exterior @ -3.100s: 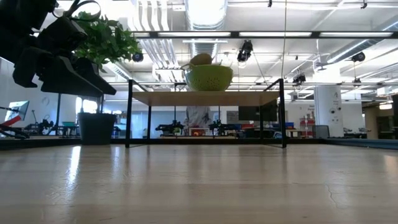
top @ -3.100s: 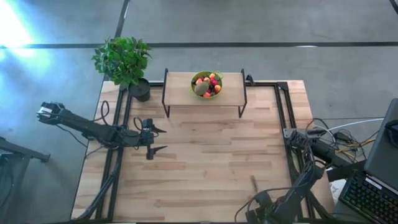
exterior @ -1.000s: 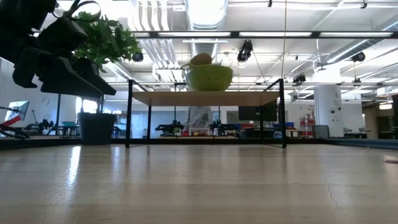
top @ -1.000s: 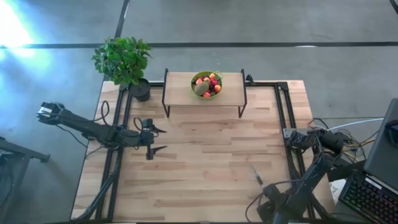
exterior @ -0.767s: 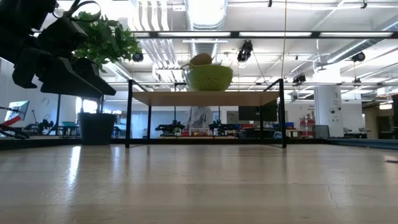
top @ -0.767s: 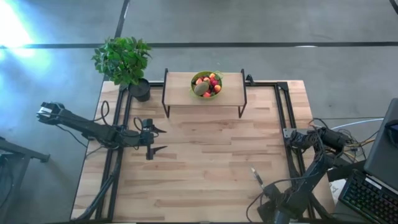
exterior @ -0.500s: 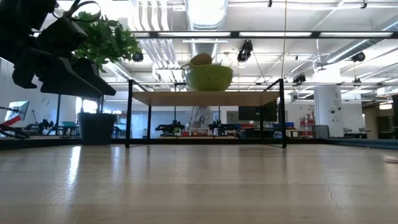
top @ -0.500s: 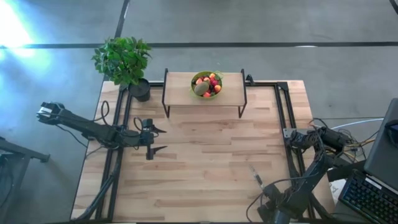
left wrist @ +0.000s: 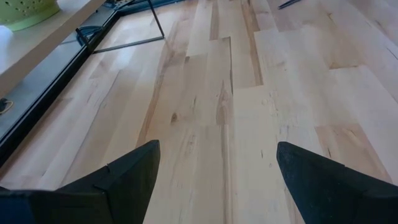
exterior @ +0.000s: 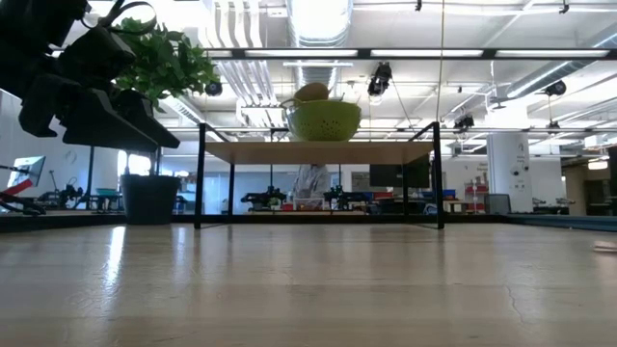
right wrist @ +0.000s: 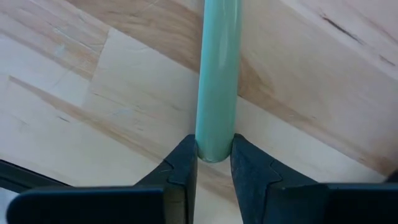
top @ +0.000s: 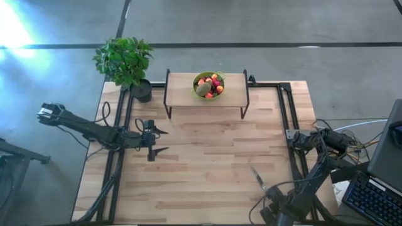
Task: Pick & Place Fruit
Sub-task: Put the green knife on the shelf
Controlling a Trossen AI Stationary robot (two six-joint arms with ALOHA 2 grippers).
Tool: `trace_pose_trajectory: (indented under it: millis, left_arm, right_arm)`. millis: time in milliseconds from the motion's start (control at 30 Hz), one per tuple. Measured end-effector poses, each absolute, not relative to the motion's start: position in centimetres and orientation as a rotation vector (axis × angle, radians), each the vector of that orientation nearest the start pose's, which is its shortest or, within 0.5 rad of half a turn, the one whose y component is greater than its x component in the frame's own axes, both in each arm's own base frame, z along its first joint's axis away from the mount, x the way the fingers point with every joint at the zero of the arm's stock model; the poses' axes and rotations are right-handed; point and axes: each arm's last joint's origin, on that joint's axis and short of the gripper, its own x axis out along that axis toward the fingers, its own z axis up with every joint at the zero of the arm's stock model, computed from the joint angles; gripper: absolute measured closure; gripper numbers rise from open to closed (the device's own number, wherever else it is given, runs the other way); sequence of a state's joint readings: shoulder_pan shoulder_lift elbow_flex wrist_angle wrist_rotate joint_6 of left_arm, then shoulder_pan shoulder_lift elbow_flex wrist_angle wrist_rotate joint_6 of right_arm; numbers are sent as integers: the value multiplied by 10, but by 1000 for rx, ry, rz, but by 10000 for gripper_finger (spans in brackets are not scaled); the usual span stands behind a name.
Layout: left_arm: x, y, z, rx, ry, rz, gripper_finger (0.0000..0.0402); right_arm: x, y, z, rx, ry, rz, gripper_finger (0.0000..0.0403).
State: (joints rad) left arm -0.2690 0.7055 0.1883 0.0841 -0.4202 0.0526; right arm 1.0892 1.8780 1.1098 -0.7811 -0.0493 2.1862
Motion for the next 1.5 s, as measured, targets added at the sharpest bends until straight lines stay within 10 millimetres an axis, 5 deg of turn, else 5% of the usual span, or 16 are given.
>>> trace_pose_trajectory:
  millis: [567,900,1500]
  left_arm:
    - [145,-28,166,199,414,138,73]
    - [145,-28,166,200,417,138,73]
    - [145,-28,166,200,417,138,73]
  right_arm:
    - [149,275,150,834,1248,-792,338]
    - [149,272,158,841,1239,-787,393]
    - [176,241,149,741,1322,-799,263]
